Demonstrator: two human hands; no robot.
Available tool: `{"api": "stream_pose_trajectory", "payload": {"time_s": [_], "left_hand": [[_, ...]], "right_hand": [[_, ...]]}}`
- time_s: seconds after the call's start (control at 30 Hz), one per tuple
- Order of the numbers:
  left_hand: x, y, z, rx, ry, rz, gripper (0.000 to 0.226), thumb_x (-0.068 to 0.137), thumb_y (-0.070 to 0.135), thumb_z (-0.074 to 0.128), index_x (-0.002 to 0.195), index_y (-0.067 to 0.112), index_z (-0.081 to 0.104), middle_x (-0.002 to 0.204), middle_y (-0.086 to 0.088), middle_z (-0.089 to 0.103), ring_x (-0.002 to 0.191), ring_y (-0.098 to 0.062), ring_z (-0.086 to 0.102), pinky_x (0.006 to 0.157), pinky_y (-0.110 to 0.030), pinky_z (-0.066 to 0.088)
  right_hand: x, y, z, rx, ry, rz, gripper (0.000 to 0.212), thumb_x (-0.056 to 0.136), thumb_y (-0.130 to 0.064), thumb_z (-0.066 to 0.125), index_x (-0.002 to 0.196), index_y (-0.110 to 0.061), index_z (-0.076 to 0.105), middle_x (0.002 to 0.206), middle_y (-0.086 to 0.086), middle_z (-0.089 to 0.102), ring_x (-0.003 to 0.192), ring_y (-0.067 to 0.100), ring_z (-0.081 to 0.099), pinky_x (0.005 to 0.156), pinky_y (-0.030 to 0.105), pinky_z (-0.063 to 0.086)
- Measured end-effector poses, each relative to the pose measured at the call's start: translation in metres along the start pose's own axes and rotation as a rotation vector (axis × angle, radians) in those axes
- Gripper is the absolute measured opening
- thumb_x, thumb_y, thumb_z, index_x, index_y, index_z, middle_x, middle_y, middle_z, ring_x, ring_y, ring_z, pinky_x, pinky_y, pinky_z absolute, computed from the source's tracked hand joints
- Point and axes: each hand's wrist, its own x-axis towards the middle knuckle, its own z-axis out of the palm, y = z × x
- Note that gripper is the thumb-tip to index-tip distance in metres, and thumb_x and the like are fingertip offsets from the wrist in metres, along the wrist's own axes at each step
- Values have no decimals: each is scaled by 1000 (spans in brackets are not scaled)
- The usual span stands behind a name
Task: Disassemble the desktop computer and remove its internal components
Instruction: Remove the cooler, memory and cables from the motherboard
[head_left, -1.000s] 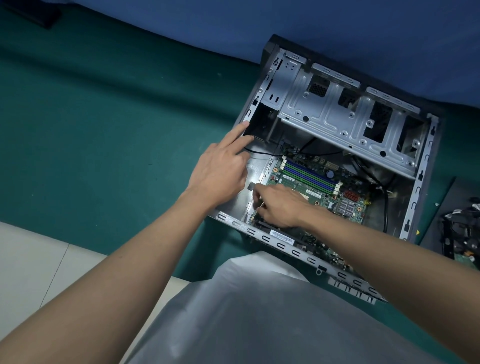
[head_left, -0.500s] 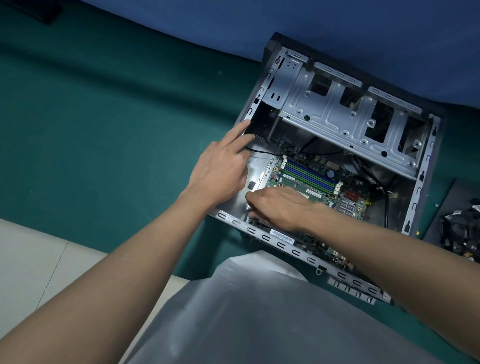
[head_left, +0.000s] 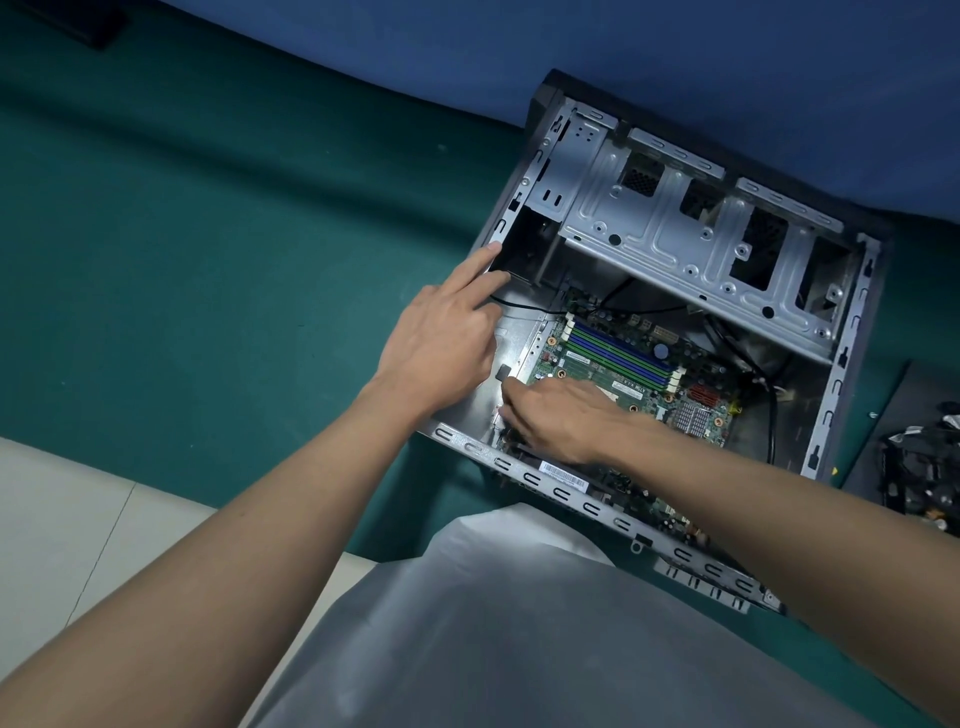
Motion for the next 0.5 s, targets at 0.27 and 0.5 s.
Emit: {"api": "stream_pose_trajectory", "payload": {"time_s": [0.27, 0.5], "left_hand": [[0, 0, 1, -10, -1, 1, 21, 91, 17, 51, 95, 7, 69, 146, 1, 45, 148, -14, 12, 83, -36, 43], [-1, 0, 1, -8, 0, -2, 21, 90, 16, 51, 95, 7, 69, 145, 1, 45, 148, -14, 12, 83, -36, 44]], "right_hand": [[3, -1, -2, 53, -13, 103, 33, 97, -45, 35, 109, -15, 39, 81, 0, 50, 80, 29, 52, 64, 35, 35], [5, 0, -1, 157, -2, 121, 7, 94, -19, 42, 89, -15, 41, 92, 9, 57, 80, 29, 55, 70, 41, 49]]}}
